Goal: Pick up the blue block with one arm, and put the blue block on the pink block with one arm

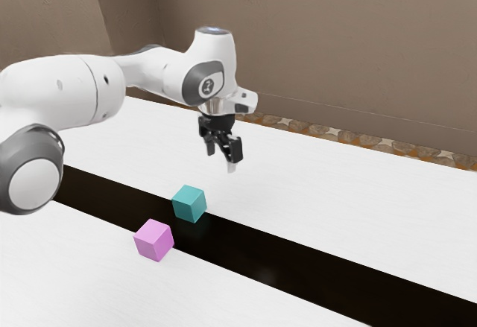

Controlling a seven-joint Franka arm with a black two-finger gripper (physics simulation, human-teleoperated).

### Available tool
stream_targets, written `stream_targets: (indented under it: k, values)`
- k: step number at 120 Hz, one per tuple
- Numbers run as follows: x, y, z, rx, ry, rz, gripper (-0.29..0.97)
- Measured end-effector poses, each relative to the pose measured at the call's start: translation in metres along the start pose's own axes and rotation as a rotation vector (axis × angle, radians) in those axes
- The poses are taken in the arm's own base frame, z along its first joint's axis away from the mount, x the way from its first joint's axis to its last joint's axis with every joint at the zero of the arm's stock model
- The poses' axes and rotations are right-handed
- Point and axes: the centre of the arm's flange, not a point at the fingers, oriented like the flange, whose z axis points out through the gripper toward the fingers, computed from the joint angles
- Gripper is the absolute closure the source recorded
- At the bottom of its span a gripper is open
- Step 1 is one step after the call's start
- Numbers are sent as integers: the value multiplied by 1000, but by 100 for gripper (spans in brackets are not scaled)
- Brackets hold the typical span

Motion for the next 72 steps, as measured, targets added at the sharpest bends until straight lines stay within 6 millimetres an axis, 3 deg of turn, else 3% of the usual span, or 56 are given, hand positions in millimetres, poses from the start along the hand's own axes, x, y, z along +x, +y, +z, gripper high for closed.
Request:
stream_targets:
  k: [10,16,30,38,51,60,72]
  values:
    - [-6,-5,23,-16,6,-113,1]
    - [-21,-2,40,-25,9,-174,1]
    - [-70,-1,9,-30,114,-315,1]
    - [-105,1,18,-41,135,-389,1]
    - [-142,-3,20,-40,177,-490,1]
    - [-152,-7,22,-15,195,-536,1]
    - [-149,-3,31,1,205,-577,0]
